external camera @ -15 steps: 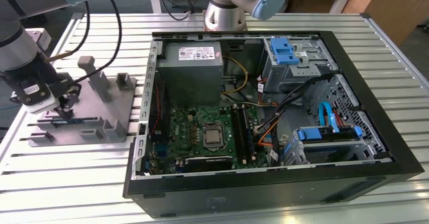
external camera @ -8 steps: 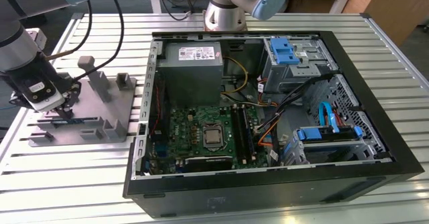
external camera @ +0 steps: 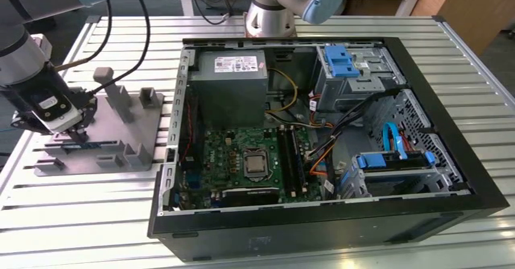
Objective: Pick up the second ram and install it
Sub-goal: 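Pick up the second ram and move it above second insertion slot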
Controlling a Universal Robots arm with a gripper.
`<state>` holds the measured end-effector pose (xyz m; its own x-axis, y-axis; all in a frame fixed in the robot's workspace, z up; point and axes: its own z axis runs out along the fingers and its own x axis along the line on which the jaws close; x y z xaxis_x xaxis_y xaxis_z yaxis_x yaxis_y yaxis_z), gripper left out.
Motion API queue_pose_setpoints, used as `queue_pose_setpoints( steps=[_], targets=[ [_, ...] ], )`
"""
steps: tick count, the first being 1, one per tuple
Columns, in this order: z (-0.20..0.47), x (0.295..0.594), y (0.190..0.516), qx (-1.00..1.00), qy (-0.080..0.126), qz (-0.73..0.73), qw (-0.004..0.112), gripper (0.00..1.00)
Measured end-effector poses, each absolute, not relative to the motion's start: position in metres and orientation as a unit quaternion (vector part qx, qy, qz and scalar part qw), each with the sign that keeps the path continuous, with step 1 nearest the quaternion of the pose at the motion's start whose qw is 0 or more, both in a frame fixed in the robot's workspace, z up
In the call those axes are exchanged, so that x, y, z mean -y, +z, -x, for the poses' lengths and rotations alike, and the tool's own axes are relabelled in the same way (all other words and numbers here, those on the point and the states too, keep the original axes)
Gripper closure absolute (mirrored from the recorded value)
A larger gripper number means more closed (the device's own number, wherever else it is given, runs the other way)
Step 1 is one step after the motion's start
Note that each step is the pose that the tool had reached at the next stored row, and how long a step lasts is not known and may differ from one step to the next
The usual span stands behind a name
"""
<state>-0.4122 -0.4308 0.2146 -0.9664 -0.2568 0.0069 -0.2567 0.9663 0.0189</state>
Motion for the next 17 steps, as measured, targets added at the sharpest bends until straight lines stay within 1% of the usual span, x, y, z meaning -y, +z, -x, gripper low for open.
queue_pose_setpoints(
  steps=[17],
  targets=[
    [0.4122, 0.4308, 0.2146, 0.980, -0.009, -0.196, 0.005, 0.90]
  ],
)
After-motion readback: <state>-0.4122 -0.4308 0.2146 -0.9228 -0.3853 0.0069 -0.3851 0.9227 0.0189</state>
